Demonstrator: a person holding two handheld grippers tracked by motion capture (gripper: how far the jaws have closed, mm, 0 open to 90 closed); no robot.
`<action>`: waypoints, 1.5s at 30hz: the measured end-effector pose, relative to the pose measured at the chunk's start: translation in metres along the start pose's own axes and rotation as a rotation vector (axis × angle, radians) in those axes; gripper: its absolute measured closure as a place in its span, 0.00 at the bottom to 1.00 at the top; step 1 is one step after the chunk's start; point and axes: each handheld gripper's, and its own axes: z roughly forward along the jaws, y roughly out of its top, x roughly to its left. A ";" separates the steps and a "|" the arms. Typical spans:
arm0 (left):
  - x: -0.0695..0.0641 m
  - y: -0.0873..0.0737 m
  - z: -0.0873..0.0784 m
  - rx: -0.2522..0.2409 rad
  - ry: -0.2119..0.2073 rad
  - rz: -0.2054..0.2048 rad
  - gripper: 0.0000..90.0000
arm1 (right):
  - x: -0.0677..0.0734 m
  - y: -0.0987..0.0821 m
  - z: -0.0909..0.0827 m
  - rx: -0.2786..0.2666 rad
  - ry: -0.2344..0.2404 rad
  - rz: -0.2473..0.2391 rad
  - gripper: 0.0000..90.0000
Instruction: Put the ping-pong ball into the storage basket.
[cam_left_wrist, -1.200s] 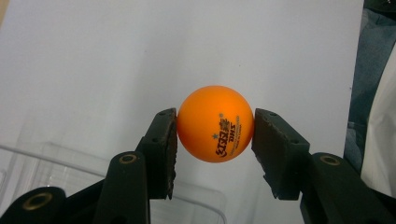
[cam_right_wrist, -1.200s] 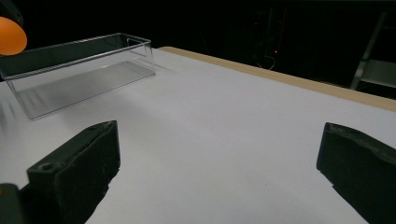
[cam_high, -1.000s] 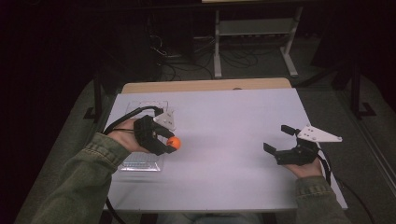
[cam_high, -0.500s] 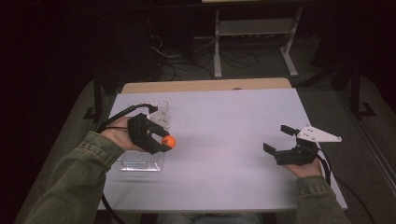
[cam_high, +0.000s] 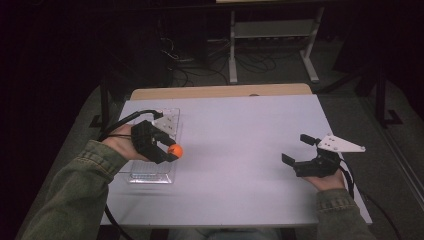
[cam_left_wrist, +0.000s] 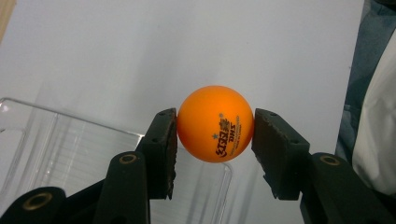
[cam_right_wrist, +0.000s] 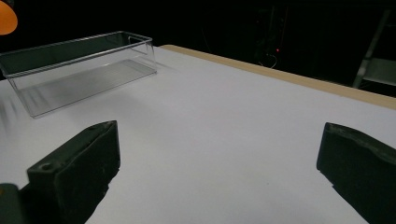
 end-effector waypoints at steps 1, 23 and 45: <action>0.000 -0.001 0.000 0.001 -0.001 -0.004 0.57 | 0.000 0.000 0.000 -0.001 -0.001 0.001 0.00; 0.011 -0.020 -0.004 0.028 0.012 -0.051 0.57 | 0.000 0.000 0.000 0.004 0.000 -0.003 0.00; 0.019 -0.032 -0.002 0.050 0.030 -0.077 0.57 | 0.000 0.000 0.000 0.010 0.002 -0.004 0.00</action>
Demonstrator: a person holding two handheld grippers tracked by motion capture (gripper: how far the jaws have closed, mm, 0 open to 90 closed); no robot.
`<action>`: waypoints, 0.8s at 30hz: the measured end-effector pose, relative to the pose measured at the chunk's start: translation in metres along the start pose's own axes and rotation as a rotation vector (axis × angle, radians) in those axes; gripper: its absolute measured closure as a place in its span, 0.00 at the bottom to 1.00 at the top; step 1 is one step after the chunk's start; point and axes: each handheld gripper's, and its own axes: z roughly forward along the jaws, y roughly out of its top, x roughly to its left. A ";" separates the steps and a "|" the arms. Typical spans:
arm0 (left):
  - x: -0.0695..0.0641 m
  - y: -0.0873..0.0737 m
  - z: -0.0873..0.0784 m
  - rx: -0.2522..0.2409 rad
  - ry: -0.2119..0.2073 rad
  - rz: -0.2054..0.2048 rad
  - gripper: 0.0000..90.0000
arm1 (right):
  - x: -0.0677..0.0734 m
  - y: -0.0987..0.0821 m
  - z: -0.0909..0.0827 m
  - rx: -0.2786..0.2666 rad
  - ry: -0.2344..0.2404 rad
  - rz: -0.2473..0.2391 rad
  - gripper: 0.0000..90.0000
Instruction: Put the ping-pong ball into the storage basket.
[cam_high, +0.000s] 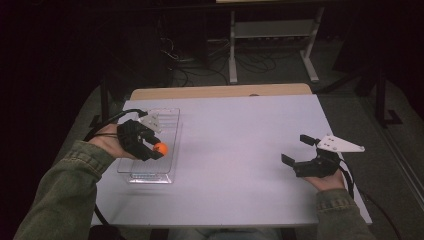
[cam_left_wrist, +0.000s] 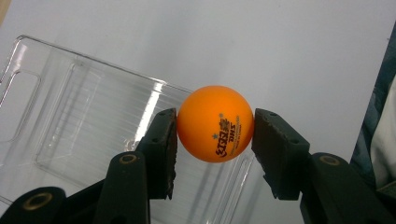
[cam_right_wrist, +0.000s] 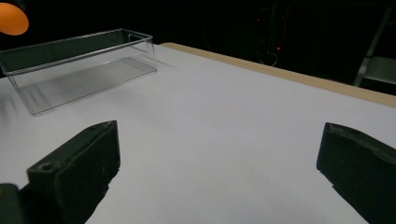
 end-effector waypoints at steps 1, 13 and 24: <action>0.000 0.000 0.001 0.003 0.001 -0.003 0.57 | 0.000 0.000 0.000 0.000 0.000 0.000 0.00; 0.006 -0.003 0.016 0.029 -0.008 -0.009 0.57 | 0.000 0.000 0.000 0.003 0.001 0.001 0.00; 0.010 -0.007 0.030 0.041 -0.027 -0.027 0.57 | 0.000 0.000 0.001 0.006 0.004 -0.001 0.00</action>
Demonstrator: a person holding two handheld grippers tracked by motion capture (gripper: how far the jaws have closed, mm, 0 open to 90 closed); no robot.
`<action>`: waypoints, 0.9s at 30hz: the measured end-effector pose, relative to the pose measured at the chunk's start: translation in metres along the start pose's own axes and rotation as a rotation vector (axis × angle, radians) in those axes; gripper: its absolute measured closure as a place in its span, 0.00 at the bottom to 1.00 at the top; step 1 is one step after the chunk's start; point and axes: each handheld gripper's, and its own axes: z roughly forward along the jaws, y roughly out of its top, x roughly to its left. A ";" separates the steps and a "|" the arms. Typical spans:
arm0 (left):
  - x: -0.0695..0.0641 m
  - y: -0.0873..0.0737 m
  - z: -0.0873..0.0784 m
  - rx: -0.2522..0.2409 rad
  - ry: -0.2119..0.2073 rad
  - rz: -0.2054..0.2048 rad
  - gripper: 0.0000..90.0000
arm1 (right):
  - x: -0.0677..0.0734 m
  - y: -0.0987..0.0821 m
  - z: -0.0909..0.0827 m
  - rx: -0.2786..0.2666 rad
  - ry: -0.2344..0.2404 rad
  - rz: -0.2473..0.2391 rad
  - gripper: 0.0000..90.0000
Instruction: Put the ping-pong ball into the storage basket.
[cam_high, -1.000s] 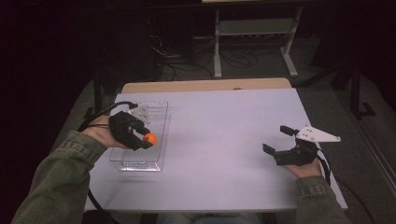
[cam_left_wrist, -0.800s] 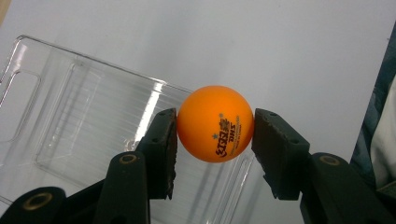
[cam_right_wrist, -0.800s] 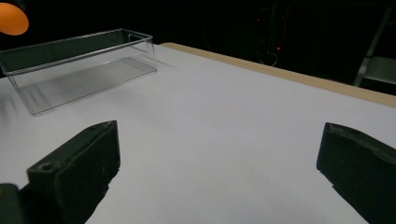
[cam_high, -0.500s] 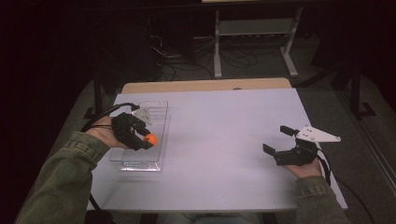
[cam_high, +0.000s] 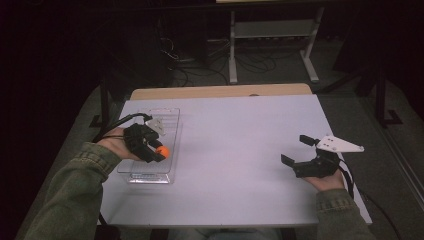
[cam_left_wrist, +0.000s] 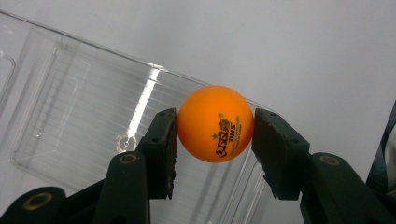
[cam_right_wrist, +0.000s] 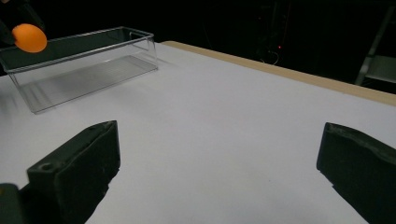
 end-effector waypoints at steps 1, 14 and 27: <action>0.000 0.000 0.001 0.002 0.000 0.001 0.57 | 0.000 0.000 0.000 0.000 0.000 0.000 0.00; 0.005 -0.006 0.012 0.013 -0.007 -0.020 0.57 | 0.000 0.000 0.000 0.001 0.000 -0.002 0.00; 0.008 -0.008 0.023 0.038 -0.019 -0.029 0.57 | 0.000 0.000 0.000 0.001 0.001 -0.003 0.00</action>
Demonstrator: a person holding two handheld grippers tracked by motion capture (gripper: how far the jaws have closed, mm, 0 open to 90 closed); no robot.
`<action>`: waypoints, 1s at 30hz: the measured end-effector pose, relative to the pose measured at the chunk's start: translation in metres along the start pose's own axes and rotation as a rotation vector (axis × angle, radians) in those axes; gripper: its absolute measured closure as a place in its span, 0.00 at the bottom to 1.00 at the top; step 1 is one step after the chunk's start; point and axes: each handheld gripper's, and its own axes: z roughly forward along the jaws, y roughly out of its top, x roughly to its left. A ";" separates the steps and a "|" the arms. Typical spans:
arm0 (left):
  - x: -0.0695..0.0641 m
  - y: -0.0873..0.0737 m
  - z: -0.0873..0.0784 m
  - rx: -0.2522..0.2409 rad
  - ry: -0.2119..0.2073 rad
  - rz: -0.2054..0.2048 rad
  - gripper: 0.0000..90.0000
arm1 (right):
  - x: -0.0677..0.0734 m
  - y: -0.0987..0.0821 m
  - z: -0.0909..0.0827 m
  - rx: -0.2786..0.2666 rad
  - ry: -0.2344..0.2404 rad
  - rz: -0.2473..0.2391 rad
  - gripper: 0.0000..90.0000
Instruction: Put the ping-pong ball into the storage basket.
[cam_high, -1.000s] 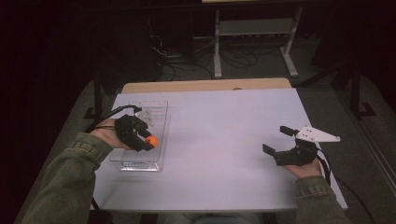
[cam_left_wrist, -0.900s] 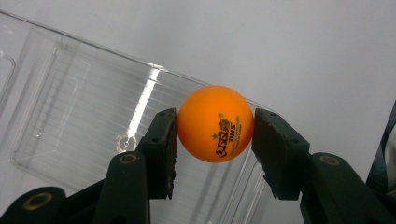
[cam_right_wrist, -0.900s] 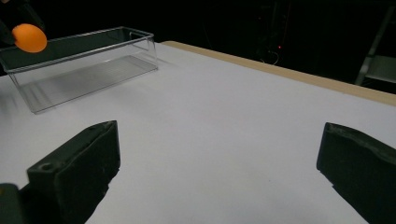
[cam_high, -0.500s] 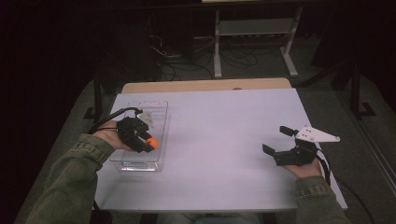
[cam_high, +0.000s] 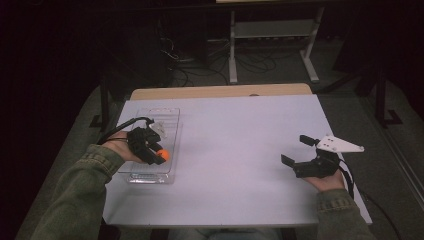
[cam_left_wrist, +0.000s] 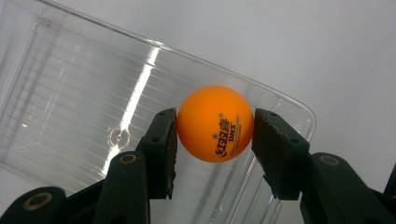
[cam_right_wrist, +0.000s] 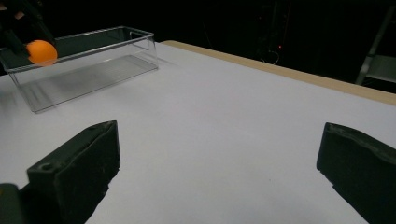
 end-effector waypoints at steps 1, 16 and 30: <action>0.000 0.000 0.001 -0.001 0.000 -0.003 0.57 | 0.000 0.000 0.000 0.000 0.000 0.000 0.00; 0.004 -0.001 0.013 0.031 -0.006 -0.008 0.57 | 0.000 0.000 0.000 0.002 0.000 0.001 0.00; 0.007 -0.003 0.007 0.005 -0.025 -0.059 0.49 | 0.000 0.000 0.000 0.002 0.001 0.004 0.00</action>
